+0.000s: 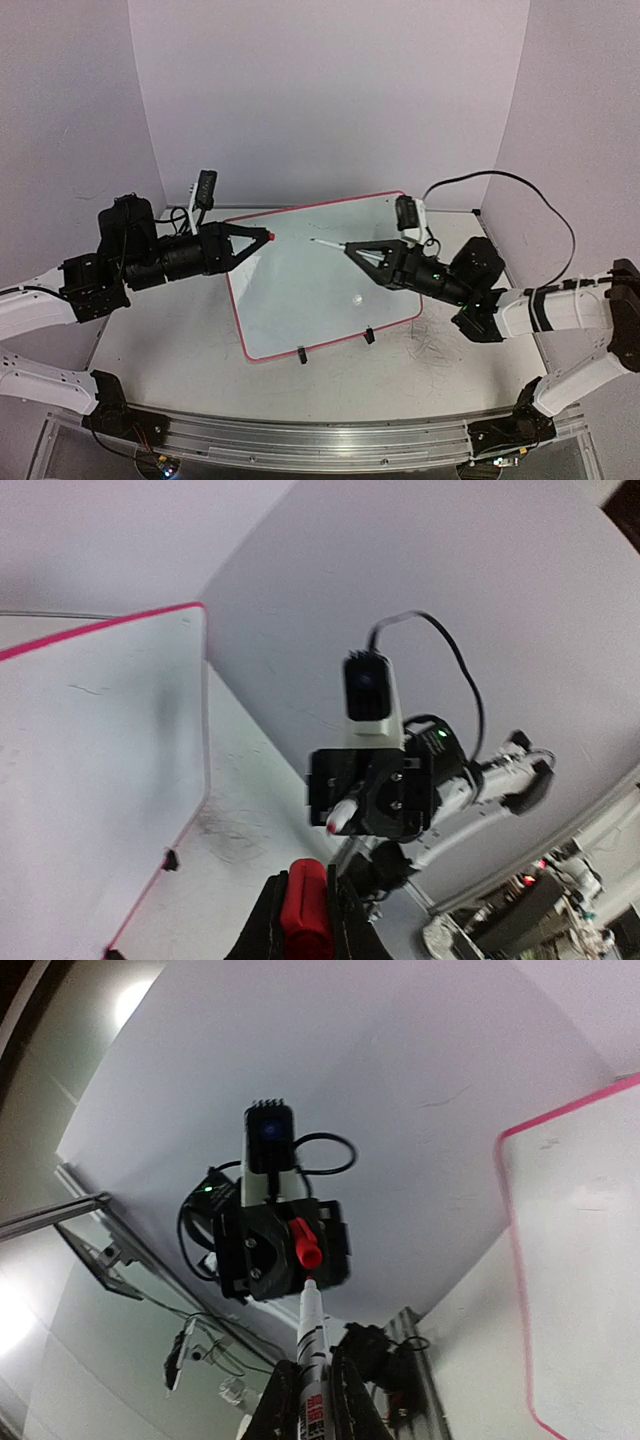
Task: Write a sentence on the whiteboard
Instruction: Open the pen cap from the whiteboard marker.
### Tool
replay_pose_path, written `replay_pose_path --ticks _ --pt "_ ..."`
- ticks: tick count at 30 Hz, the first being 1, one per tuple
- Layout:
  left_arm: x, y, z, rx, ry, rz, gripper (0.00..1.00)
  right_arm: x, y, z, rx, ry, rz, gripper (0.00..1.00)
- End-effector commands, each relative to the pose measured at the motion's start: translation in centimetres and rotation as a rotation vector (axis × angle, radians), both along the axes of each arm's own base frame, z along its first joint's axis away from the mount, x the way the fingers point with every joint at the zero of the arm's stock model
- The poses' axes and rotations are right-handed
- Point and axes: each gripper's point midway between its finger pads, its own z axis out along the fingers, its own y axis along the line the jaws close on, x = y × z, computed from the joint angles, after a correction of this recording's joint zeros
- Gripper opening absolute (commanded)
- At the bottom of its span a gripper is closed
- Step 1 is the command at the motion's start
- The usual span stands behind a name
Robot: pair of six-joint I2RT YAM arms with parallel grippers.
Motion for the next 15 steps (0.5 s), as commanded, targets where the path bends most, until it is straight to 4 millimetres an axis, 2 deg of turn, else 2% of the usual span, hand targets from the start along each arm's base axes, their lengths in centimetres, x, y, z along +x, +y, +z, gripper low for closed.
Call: replay_pose_path --ticks 1,3,6,10,15 --pt "3.9 7.8 2.6 0.136 -0.039 0.381 0.0 2.2 -7.6 2.1 0.077 -0.087 -0.227 0.0" --pt "4.5 10.3 2.0 0.19 -0.018 0.466 0.0 2.7 -8.2 0.9 -0.022 -0.085 -0.285 0.0" --pt "4.8 12.7 -0.1 0.293 0.02 0.553 0.0 3.1 -9.1 1.4 -0.123 -0.154 -0.374 0.0" --pt "5.5 14.8 -5.4 0.49 0.119 0.657 0.0 4.5 -10.5 0.8 -0.322 -0.186 -0.506 0.0" --pt "6.0 14.9 -12.7 0.642 0.25 0.657 0.0 4.9 -11.4 1.6 -0.403 -0.229 -0.567 0.0"
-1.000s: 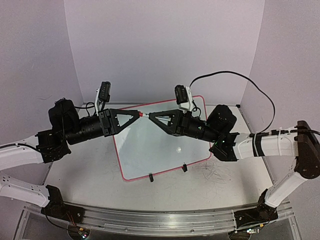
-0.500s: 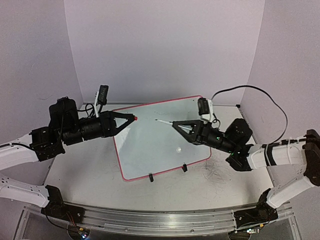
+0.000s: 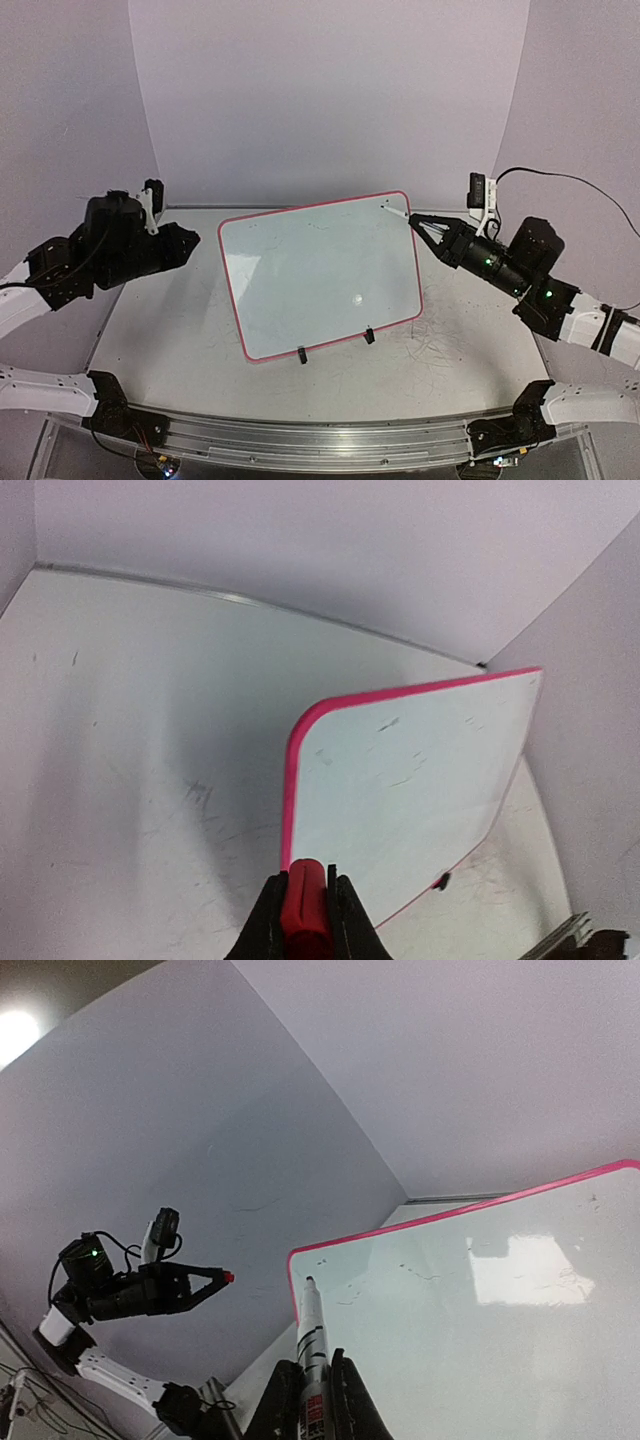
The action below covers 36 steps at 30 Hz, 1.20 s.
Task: Write a sentence on the whiteboard
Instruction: Put down the pen cap at the corner of the board.
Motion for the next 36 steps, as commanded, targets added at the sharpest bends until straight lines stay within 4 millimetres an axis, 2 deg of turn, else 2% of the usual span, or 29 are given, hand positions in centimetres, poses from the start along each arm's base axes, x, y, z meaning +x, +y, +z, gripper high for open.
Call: replay_pose_path --ticks 1,5,9,15,21,28,36 --pt "0.2 1.9 -8.7 0.195 0.204 0.08 0.0 0.8 -0.9 -0.8 -0.157 -0.021 -0.086 0.0" --pt "1.0 2.5 -13.4 0.285 0.33 0.092 0.0 0.7 -1.0 -0.8 -0.162 -0.022 -0.085 0.0" --pt "1.6 3.5 -15.8 0.323 0.395 0.122 0.0 0.4 -0.9 -1.1 -0.167 -0.017 -0.072 0.0" --pt "1.6 3.5 -15.4 0.272 0.361 0.126 0.0 0.7 -0.8 -2.2 -0.18 0.007 -0.07 0.0" --pt "1.8 4.1 -19.5 0.359 0.467 0.181 0.0 1.2 -1.1 -2.0 -0.182 0.001 -0.105 0.0" --pt "2.3 4.8 -22.3 0.428 0.484 0.218 0.0 1.1 -1.3 -2.0 -0.19 -0.001 -0.112 0.0" --pt "1.3 5.5 -26.2 0.444 0.54 0.232 0.01 0.8 -1.3 -2.2 -0.185 0.003 -0.102 0.0"
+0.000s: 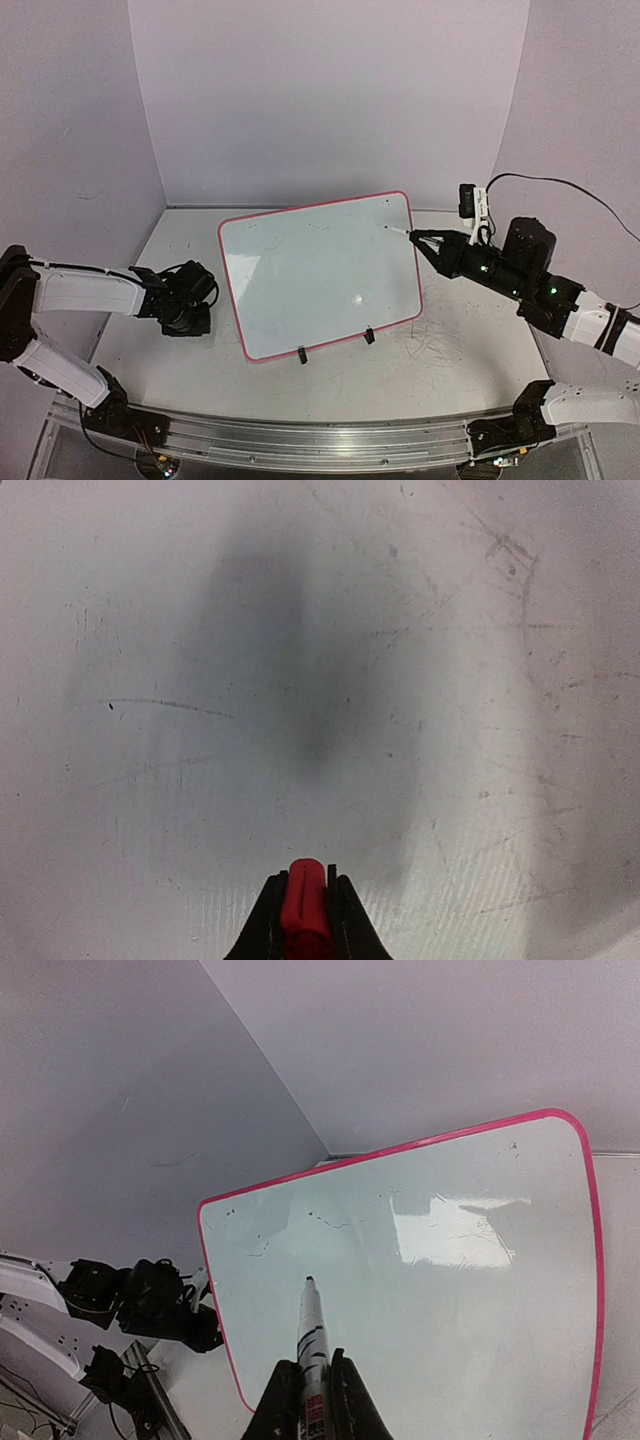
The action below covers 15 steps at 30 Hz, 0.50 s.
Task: Write a sentence on the whiteboard
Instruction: Put down the pen cap at the corner of the board.
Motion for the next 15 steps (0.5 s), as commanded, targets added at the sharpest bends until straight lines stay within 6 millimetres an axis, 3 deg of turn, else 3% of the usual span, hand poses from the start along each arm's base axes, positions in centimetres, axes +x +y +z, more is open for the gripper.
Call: replay_pose_path --ticks 1,15 --pt "0.5 0.3 -0.9 -0.005 -0.027 0.039 0.01 -0.3 -0.3 1.9 0.03 -0.051 -0.004 0.0" --pt "-0.4 0.7 -2.3 -0.014 -0.006 0.047 0.2 0.4 -0.7 1.0 0.009 -0.02 -0.052 0.0"
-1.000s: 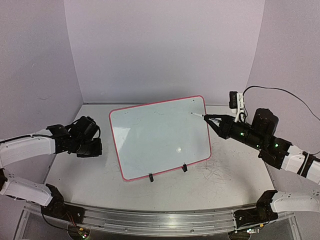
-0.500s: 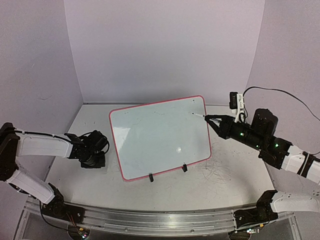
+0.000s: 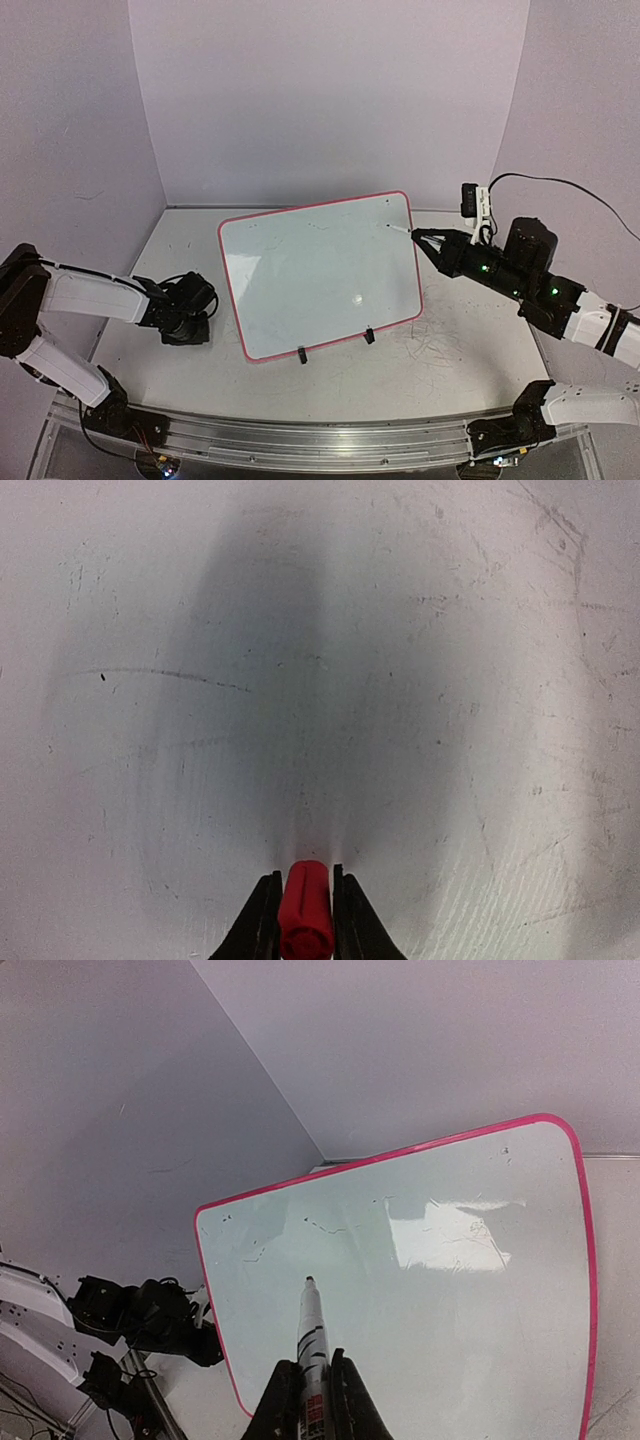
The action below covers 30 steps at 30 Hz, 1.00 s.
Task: Write a sentence on the whiteboard
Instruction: Put down the pen cap at the corner of the board, then hold the whiteboard at the center of the board.
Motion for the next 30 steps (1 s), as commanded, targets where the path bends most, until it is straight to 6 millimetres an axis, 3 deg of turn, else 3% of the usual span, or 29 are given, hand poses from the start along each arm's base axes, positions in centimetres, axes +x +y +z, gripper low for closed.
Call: replay_pose_path --ticks 1,5,9,13,16,20,23,25,28,30 --pt "0.4 -0.2 0.4 -0.026 -0.026 0.015 0.21 0.3 -0.4 0.7 -0.003 -0.018 -0.033 0.0" --pt "0.8 -0.5 1.6 -0.045 -0.052 0.009 0.27 0.6 -0.9 0.7 -0.043 -0.034 -0.06 0.0" --pt "1.0 -0.4 4.0 -0.057 -0.087 0.02 0.38 1.3 -1.6 0.3 -0.125 -0.054 -0.108 0.0" --pt "1.2 -0.3 8.2 -0.094 -0.147 0.02 0.56 2.3 -2.9 -0.4 -0.204 -0.069 -0.196 0.0" --pt "1.0 -0.5 12.0 -0.147 -0.204 -0.008 0.72 2.6 -3.9 -0.1 -0.165 -0.074 -0.258 0.0" --pt "1.3 -1.3 17.6 -0.258 -0.29 -0.116 0.81 1.2 -2.7 2.9 -0.107 -0.186 -0.157 0.0" --pt "2.4 -1.1 21.8 -0.315 -0.395 -0.198 0.84 2.1 -2.8 2.9 -0.182 -0.179 -0.188 0.0" --pt "2.8 -2.1 24.5 -0.4 -0.485 -0.291 0.87 2.6 -2.5 2.4 -0.225 -0.17 -0.186 0.0" --pt "3.5 -4.1 26.6 -0.546 -0.542 -0.425 0.88 2.2 -0.9 2.2 -0.247 -0.19 -0.093 0.0" --pt "4.4 -4.6 26.5 -0.608 -0.524 -0.474 0.87 2.0 0.4 2.3 -0.255 -0.206 -0.027 0.0"
